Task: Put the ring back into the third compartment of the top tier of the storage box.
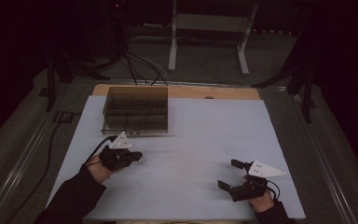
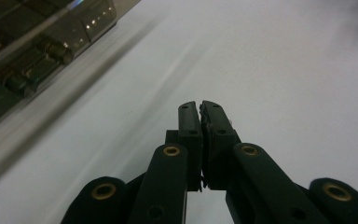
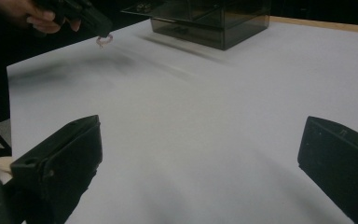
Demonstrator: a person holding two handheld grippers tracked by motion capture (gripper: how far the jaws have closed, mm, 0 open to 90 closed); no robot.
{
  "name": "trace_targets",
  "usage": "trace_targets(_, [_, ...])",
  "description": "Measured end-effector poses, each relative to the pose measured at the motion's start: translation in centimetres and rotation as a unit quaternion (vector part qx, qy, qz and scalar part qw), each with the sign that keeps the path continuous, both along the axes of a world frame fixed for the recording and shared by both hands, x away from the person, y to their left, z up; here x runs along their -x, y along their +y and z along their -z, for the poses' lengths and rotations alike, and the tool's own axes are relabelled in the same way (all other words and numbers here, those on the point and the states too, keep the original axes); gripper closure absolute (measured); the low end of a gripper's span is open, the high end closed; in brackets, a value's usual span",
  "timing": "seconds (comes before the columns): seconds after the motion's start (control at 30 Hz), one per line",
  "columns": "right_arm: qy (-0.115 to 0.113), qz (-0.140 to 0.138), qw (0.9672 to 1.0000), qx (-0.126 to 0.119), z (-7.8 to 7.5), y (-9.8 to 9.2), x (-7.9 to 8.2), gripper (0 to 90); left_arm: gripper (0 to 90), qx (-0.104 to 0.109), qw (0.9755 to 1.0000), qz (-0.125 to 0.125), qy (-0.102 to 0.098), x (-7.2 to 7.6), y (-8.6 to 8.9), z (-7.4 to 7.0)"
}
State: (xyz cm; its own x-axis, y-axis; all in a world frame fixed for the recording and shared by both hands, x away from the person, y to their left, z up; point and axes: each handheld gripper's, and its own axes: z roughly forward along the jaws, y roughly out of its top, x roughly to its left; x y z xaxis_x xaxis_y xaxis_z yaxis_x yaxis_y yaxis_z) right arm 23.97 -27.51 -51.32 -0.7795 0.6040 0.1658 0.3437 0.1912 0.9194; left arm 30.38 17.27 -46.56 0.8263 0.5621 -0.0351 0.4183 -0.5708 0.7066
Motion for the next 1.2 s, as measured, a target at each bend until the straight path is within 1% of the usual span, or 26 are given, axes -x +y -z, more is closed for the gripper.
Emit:
trace_targets(0.07, [-0.001,-0.001,1.0,0.001,0.0,0.1,0.0,0.0,89.2,-0.001,1.0,0.002,-0.002,-0.1,0.0,-0.2])
trace_targets(0.13, [0.0,-0.001,1.0,0.001,0.0,0.1,0.0,0.0,89.2,0.0,1.0,0.002,0.002,-0.2,0.1,-0.2])
trace_targets(0.2, [-0.001,0.0,1.0,0.001,0.0,0.1,0.0,0.0,89.2,-0.003,1.0,0.002,0.0,-0.2,0.0,-0.3])
trace_targets(0.27, [-0.001,0.0,1.0,0.0,0.0,0.0,0.0,0.0,89.2,-0.001,1.0,0.006,0.0,-0.2,-0.1,-0.5])
trace_targets(0.3, [-0.001,0.0,1.0,0.0,0.0,0.0,0.0,0.0,89.2,-0.004,1.0,0.006,-0.003,-0.2,-0.2,-0.6])
trace_targets(0.37, [0.001,-0.001,1.0,0.0,0.0,0.0,0.0,0.0,89.2,-0.002,1.0,0.008,-0.003,-0.3,-0.3,-0.7])
trace_targets(0.43, [-0.001,-0.002,1.0,0.0,0.0,0.1,0.0,0.0,89.2,-0.005,0.9999,0.01,-0.005,-0.4,-0.5,-0.9])
trace_targets(0.5, [0.001,-0.001,1.0,0.0,0.0,0.1,0.0,0.0,89.2,-0.002,0.9999,0.012,-0.005,-0.5,-0.6,-1.1])
trace_targets(0.6, [0.0,-0.001,1.0,0.0,0.0,0.0,0.0,0.0,89.2,-0.004,0.9998,0.016,-0.01,-0.5,-0.9,-1.5])
trace_targets(0.67, [0.0,-0.001,1.0,0.0,0.0,0.0,0.0,0.0,89.2,-0.009,0.9997,0.019,-0.011,-0.6,-1.2,-1.5])
trace_targets(0.73, [0.002,-0.002,1.0,-0.001,0.0,0.0,0.0,0.0,89.2,-0.008,0.9997,0.023,-0.01,-0.6,-1.4,-1.5])
trace_targets(0.77, [0.001,-0.002,1.0,0.0,0.0,0.1,0.0,0.0,89.2,-0.011,0.9996,0.025,-0.011,-0.6,-1.4,-1.6])
trace_targets(0.87, [0.003,-0.002,1.0,-0.001,0.0,0.1,0.0,0.0,89.2,-0.004,0.9996,0.027,-0.009,-0.8,-1.6,-1.8])
trace_targets(1.03, [0.001,-0.003,1.0,0.0,0.0,0.1,0.0,0.0,89.2,-0.004,0.9993,0.033,-0.015,-1.0,-2.1,-2.5])
trace_targets(1.2, [0.001,-0.003,1.0,-0.001,0.0,0.0,0.0,0.0,89.2,0.0,0.9991,0.038,-0.017,-1.4,-2.3,-3.2])
